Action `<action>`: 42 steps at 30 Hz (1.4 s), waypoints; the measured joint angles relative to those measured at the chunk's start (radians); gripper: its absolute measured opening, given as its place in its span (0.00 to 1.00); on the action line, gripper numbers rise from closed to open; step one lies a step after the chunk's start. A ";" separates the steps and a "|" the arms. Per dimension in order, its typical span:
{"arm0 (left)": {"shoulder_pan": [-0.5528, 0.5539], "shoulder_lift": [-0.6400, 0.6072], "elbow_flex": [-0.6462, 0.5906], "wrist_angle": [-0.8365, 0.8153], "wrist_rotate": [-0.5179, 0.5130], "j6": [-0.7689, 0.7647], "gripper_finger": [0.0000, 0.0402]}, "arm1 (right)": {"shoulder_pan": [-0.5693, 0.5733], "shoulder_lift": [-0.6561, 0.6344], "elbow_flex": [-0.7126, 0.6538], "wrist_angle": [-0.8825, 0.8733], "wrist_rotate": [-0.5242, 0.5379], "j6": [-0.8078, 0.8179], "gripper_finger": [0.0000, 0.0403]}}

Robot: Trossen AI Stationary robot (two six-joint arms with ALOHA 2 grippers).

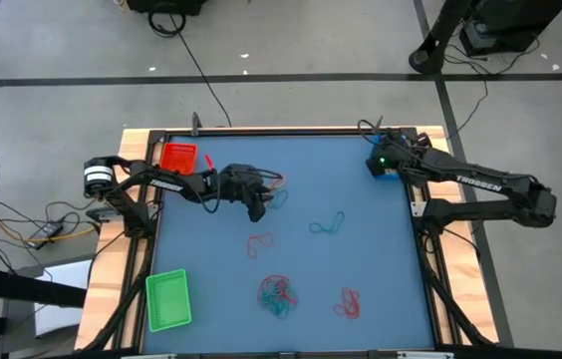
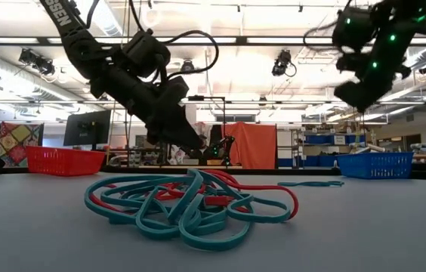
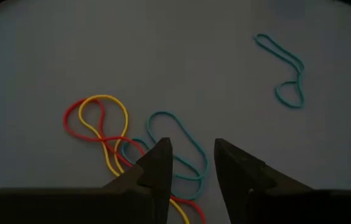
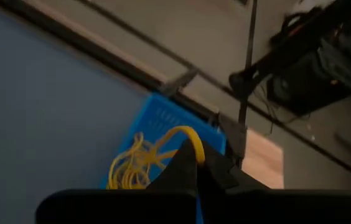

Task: Sort rubber bands into baskets
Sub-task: Put the yellow rubber band into the blue basket

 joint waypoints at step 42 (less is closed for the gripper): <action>0.051 0.107 0.000 0.070 -0.069 -0.081 0.31 | -0.207 0.057 -0.070 0.065 -0.217 -0.026 0.76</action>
